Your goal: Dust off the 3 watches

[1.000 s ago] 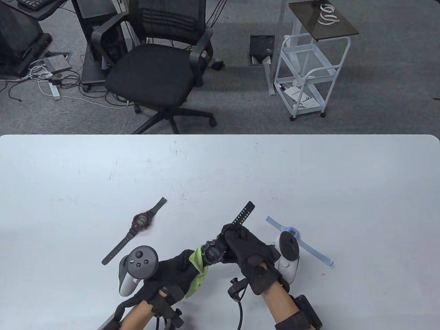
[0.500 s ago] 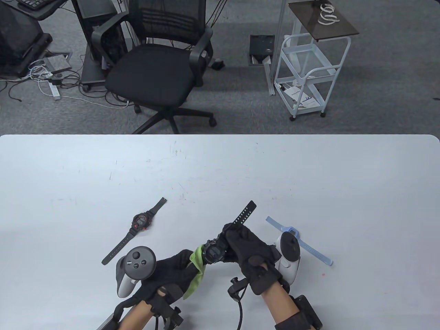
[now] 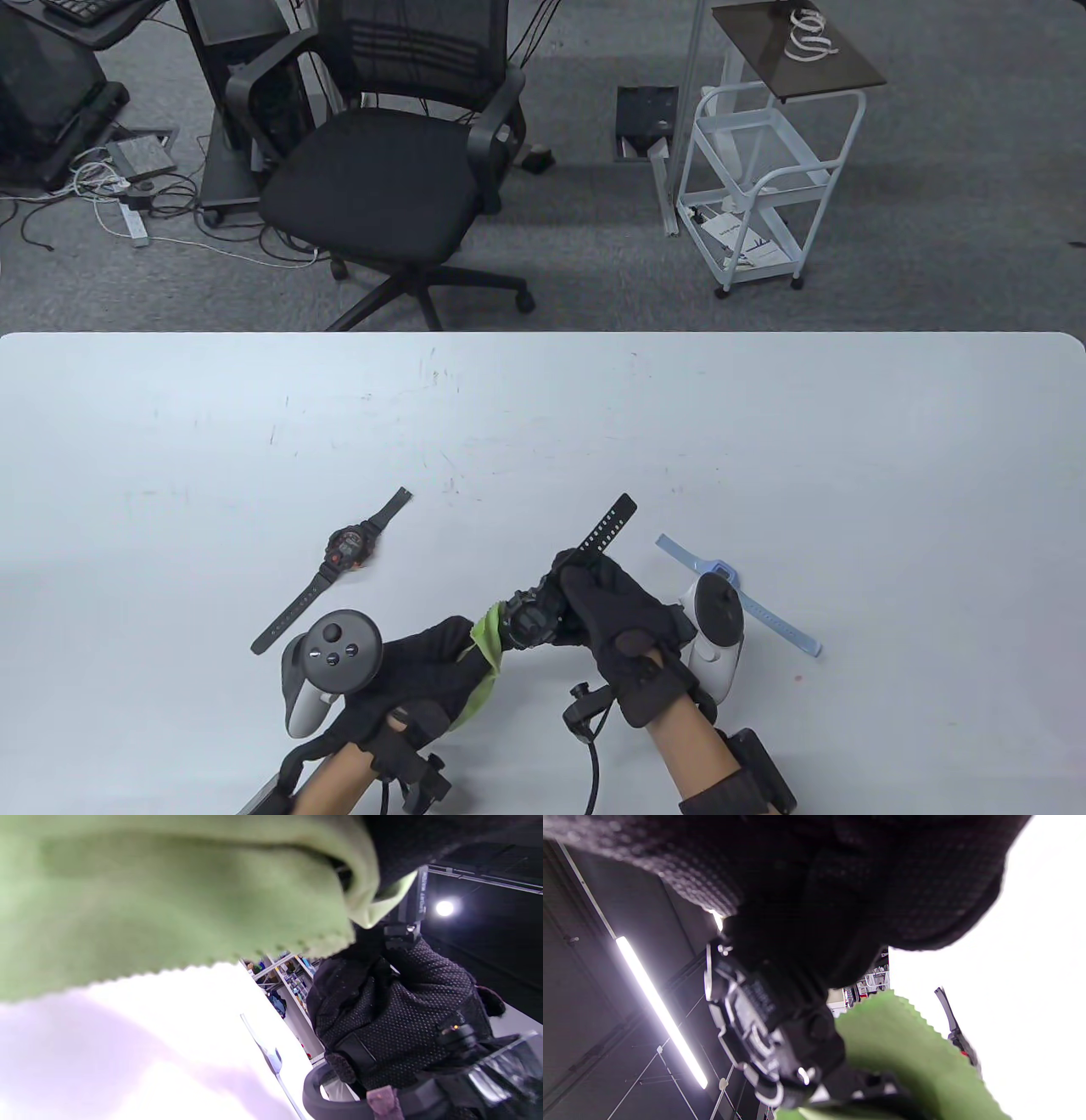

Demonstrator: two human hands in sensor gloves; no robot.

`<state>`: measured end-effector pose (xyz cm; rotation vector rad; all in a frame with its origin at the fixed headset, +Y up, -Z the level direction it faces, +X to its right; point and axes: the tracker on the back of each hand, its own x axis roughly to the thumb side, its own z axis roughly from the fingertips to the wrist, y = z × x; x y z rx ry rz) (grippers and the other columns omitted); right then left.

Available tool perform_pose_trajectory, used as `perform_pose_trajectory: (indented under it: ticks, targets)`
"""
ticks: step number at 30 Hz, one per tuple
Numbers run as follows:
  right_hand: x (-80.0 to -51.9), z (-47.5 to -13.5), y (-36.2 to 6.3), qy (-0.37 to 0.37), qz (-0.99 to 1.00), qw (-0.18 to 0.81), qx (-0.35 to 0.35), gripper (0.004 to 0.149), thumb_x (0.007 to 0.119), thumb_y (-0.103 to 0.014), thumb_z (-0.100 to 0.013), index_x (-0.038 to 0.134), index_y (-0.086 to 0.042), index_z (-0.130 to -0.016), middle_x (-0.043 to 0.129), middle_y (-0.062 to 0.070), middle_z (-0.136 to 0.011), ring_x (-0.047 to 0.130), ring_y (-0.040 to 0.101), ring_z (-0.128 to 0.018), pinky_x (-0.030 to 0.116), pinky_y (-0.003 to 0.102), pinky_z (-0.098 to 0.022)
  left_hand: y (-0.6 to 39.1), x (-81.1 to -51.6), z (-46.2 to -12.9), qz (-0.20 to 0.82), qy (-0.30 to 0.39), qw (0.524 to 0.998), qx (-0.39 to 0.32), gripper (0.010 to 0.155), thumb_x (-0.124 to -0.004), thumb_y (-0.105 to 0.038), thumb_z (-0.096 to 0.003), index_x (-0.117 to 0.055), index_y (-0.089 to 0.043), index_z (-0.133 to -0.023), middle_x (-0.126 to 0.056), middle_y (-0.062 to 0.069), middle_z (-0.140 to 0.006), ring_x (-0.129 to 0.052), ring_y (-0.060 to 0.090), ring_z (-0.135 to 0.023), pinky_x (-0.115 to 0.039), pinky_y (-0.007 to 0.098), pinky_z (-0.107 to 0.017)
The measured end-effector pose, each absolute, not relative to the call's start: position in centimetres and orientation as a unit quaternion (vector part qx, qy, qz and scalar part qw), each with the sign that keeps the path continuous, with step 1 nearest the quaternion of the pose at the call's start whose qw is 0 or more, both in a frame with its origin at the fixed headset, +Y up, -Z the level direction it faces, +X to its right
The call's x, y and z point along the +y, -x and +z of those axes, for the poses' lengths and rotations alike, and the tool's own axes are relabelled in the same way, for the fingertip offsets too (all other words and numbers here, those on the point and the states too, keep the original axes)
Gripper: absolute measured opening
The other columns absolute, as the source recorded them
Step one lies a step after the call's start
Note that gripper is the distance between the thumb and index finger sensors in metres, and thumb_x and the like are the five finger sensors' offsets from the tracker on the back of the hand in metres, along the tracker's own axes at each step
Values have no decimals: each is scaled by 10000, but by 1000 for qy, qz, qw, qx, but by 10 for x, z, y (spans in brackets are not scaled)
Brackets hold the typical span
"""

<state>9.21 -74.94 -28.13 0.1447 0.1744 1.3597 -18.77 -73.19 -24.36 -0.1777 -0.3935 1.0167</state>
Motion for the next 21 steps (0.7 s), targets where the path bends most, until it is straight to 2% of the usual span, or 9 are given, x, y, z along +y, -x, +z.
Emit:
perform_pose_trajectory:
  ticks: [4,6,14,21]
  targets:
    - [-749,-282,-93,-65,628,771,80,463,806,-424,-498,825,-165,-881,1002,20,-717,1085,151,-506,931,401,-350,185,-732,-244,472,101,853,-199,456,-808,-387,-497,-862,-88,-837,-1007,96,-601,-1053,246,-374,-881,556,-420]
    - [-750,-281,-93,-64,630,770,81,462,805,-424,-499,825,-165,-881,1001,19,-717,1085,149,-507,931,400,-350,185,-732,-244,472,106,851,-202,458,-804,-382,-499,-848,-89,-848,-998,98,-620,-1049,251,-394,-873,563,-433]
    - [-748,-281,-93,-65,629,771,76,461,806,-423,-497,827,-166,-880,1003,19,-715,1085,149,-507,931,401,-350,188,-729,-243,461,84,864,-182,444,-834,-430,-486,-902,-80,-750,-1043,65,-505,-1077,217,-282,-915,529,-363]
    - [-748,-280,-93,-62,634,768,68,458,807,-418,-497,831,-165,-878,1003,22,-715,1085,154,-507,929,405,-350,189,-726,-241,429,64,884,-171,442,-850,-473,-492,-930,-95,-706,-1050,57,-462,-1073,229,-258,-910,537,-362]
